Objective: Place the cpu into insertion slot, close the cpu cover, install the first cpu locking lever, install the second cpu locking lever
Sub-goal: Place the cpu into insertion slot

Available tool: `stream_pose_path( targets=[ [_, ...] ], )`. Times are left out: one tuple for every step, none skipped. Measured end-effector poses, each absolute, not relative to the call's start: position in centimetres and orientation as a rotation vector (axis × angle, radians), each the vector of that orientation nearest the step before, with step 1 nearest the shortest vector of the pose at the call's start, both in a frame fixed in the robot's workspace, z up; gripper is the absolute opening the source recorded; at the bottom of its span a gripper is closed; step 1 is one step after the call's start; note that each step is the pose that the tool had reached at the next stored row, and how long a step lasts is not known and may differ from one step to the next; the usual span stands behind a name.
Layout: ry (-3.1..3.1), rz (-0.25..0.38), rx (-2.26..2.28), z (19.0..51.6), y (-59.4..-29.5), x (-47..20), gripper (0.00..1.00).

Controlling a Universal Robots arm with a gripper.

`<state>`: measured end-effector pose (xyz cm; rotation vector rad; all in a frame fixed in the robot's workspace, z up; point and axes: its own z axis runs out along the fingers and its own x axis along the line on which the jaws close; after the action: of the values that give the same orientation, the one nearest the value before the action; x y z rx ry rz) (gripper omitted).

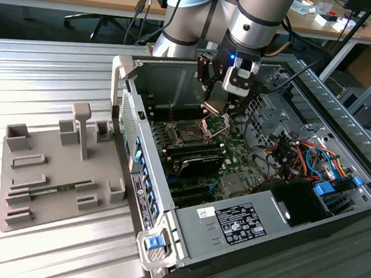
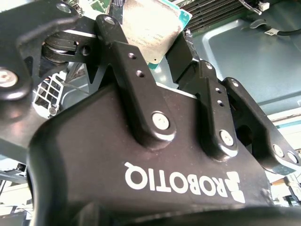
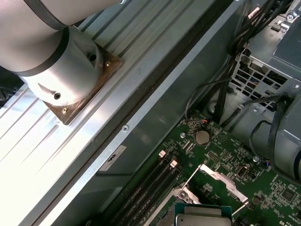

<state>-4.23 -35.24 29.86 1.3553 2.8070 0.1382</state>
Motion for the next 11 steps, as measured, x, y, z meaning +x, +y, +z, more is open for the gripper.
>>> stream_pose_path(
  targets=[
    [2.806, 0.138, 1.357, 29.85, -35.24, -4.23, 0.54],
    [2.806, 0.138, 1.358, 29.85, -35.24, -4.23, 0.54],
    [2.805, 0.138, 1.36, 29.85, -35.24, -4.23, 0.54],
    [2.804, 0.138, 1.361, 29.85, -35.24, -4.23, 0.54],
    [2.803, 0.138, 1.362, 29.84, -35.24, -4.23, 0.54],
    [2.803, 0.138, 1.364, 29.84, -35.24, -4.23, 0.54],
    [2.801, 0.138, 1.368, 29.83, -35.24, -4.23, 0.54],
    [2.8, 0.138, 1.369, 29.83, -35.24, -4.23, 0.54],
    [2.799, 0.138, 1.37, 29.83, -35.24, -4.23, 0.54],
    [2.799, 0.138, 1.372, 29.83, -35.24, -4.23, 0.54],
    [2.798, 0.138, 1.373, 29.83, -35.24, -4.23, 0.54]
  ],
)
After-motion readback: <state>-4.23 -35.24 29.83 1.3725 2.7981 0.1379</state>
